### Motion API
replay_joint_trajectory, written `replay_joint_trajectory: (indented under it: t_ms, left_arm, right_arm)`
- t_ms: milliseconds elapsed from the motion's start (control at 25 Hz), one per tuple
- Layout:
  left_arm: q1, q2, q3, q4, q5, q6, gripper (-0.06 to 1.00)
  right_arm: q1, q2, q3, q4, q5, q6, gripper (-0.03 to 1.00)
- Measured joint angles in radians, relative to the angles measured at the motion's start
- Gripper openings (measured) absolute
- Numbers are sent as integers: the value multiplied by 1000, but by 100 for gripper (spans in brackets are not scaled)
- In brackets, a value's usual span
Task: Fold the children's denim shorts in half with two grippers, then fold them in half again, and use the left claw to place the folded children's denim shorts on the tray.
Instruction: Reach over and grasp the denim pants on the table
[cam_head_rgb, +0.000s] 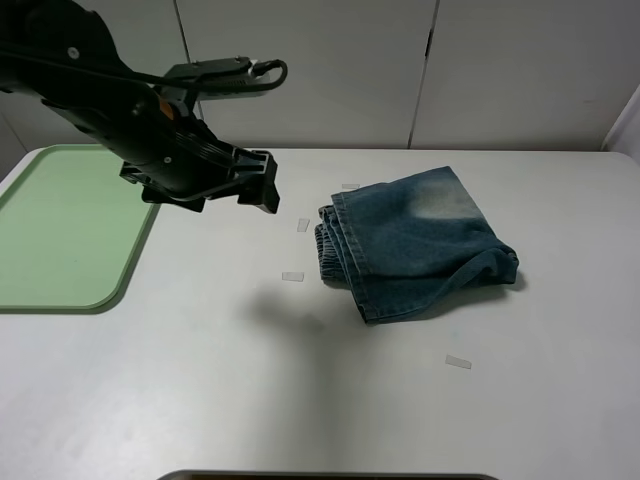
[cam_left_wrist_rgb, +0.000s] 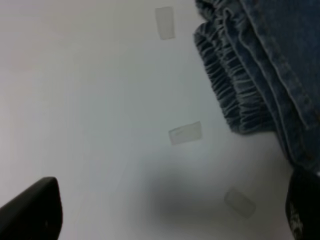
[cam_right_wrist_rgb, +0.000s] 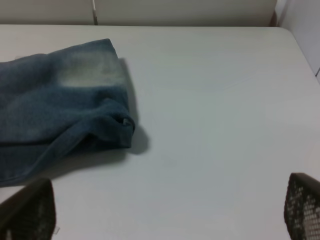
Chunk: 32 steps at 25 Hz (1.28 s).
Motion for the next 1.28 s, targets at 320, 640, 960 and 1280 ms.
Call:
replay_joint_trajectory:
  t_ms: [320, 640, 960, 1280]
  left_arm:
    - [-61, 119, -70, -31, -43, -1, 87]
    - [-130, 202, -125, -52, -50, -2, 87]
    - [-135, 276, -165, -70, -67, -2, 87]
    - [-135, 385, -236, -96, -116, -3, 98]
  right_arm:
    - [0, 0, 0, 0, 0, 0, 69]
    - [0, 0, 0, 3, 0, 0, 69]
    - [0, 0, 0, 7, 0, 0, 69]
    - [0, 0, 0, 8, 0, 0, 69]
